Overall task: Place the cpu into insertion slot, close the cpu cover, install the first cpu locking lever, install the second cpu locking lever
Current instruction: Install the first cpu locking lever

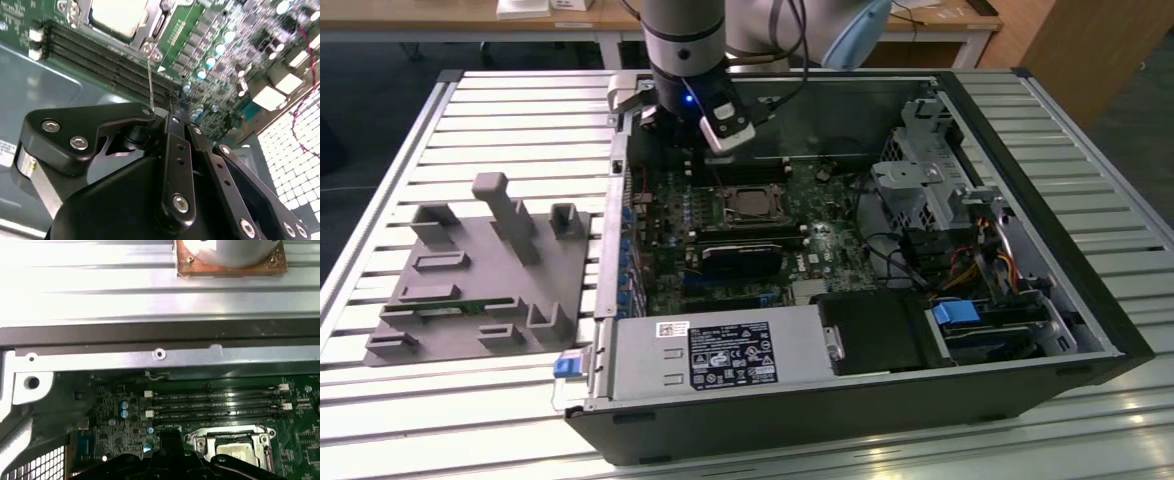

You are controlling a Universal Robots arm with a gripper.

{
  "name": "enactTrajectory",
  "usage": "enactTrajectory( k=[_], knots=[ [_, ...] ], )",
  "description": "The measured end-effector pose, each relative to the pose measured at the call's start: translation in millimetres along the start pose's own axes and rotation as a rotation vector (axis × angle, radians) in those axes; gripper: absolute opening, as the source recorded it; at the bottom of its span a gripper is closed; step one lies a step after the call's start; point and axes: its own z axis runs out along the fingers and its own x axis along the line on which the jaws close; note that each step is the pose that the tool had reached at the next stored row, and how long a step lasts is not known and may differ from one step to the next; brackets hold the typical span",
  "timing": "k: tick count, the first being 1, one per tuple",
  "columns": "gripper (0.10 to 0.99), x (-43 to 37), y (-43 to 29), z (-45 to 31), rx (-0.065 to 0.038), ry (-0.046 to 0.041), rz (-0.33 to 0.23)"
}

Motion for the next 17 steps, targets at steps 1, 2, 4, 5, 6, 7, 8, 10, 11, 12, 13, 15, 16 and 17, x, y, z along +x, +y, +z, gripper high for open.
enactTrajectory(
  k=[1, 2, 4, 5, 6, 7, 8, 10, 11, 12, 13, 15, 16, 17],
  knots=[
    [0.102, 0.0, 0.0, 0.0, -0.008, 0.0004, 0.0],
    [0.102, 0.0, 0.0, 0.0, -0.01, 0.0005, 0.001],
    [0.102, -0.4, 0.0, 0.1, -0.01, 0.0006, 0.0],
    [0.102, -1.3, 0.1, 0.1, -0.01, 0.0006, 0.0],
    [0.102, -2.4, 0.1, 0.1, -0.01, 0.0006, 0.001],
    [0.102, -4.2, 0.3, 0.2, -0.01, 0.0006, 0.001],
    [0.102, -6.1, 0.4, 0.3, -0.01, 0.0005, 0.001],
    [0.102, -11.3, 0.7, 0.6, -0.01, 0.0006, 0.001],
    [0.102, -14.4, 0.8, 0.7, -0.01, 0.0006, 0.0],
    [0.102, -17.6, 1.0, 0.9, -0.01, 0.0006, 0.001],
    [0.102, -21.3, 1.2, 1.1, -0.01, 0.0006, 0.001],
    [0.102, -27.9, 1.6, 1.4, -0.01, 0.0006, 0.0],
    [0.102, -30.8, 1.8, 1.6, -0.01, 0.0005, 0.0],
    [0.102, -33.6, 2.0, 1.8, -0.01, 0.0005, 0.001]
  ],
)
